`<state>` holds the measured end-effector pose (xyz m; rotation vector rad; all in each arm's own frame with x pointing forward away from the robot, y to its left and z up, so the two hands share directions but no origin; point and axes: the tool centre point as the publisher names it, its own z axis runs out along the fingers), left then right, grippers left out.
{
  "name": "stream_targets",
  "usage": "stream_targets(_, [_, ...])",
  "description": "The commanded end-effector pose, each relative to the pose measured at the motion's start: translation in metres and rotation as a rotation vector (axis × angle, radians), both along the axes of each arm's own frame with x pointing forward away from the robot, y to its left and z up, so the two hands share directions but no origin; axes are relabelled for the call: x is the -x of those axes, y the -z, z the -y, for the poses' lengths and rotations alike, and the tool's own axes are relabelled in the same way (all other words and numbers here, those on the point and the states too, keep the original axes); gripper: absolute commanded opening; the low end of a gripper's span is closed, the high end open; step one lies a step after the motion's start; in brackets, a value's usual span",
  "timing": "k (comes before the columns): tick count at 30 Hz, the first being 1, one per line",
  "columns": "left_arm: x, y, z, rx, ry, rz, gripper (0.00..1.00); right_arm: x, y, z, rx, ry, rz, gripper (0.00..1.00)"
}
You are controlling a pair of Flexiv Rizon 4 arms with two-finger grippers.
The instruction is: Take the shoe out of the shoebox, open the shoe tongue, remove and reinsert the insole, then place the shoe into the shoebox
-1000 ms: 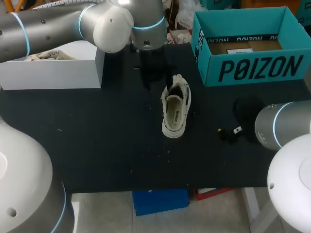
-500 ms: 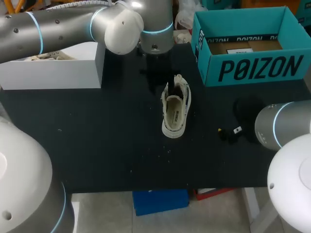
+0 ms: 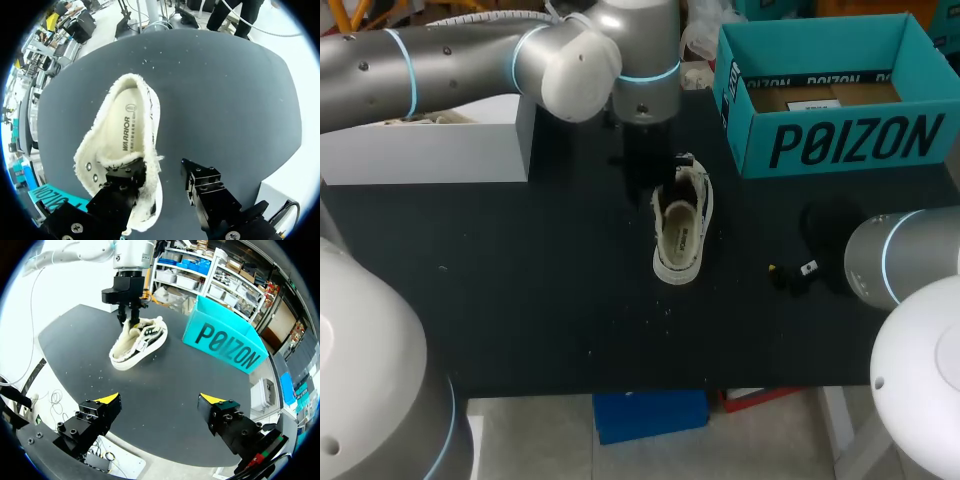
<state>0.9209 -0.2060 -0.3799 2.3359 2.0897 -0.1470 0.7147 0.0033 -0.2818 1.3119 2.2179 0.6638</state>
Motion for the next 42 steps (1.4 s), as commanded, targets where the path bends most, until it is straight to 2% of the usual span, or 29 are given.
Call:
stream_targets(1, [0.0,0.012,0.006,-0.01,0.0,0.002,0.45,0.0,0.001,-0.001,0.0,0.002,0.003,1.0])
stream_targets(10, [-0.003,0.029,0.007,-0.033,-0.019,0.02,0.43,0.0,0.001,-0.001,0.0,0.002,0.003,1.0])
stream_targets(14, [-0.005,0.034,0.008,-0.038,-0.025,0.03,0.37,0.0,0.001,-0.001,0.0,0.002,0.003,1.0])
stream_targets(15, [-0.005,0.035,0.008,-0.038,-0.025,0.033,0.34,0.0,0.001,-0.001,0.0,0.002,0.003,1.0])
stream_targets(19, [-0.006,0.037,0.009,-0.042,-0.041,0.064,0.0,0.0,0.001,-0.001,0.0,0.002,0.003,1.0])
stream_targets(25, [-0.005,0.027,0.014,-0.031,-0.049,0.112,0.0,0.0,0.001,-0.001,0.0,0.002,0.003,1.0])
stream_targets(29, [-0.003,0.008,0.012,-0.017,-0.029,0.118,0.0,0.0,0.001,-0.001,0.0,0.002,0.003,1.0])
stream_targets(34, [-0.002,-0.029,0.006,0.011,-0.035,0.127,0.0,0.0,0.001,-0.001,0.0,0.002,0.003,1.0])
stream_targets(42, [-0.009,-0.107,-0.011,0.08,-0.135,0.199,0.0,0.0,0.001,-0.001,0.0,0.002,0.003,1.0])
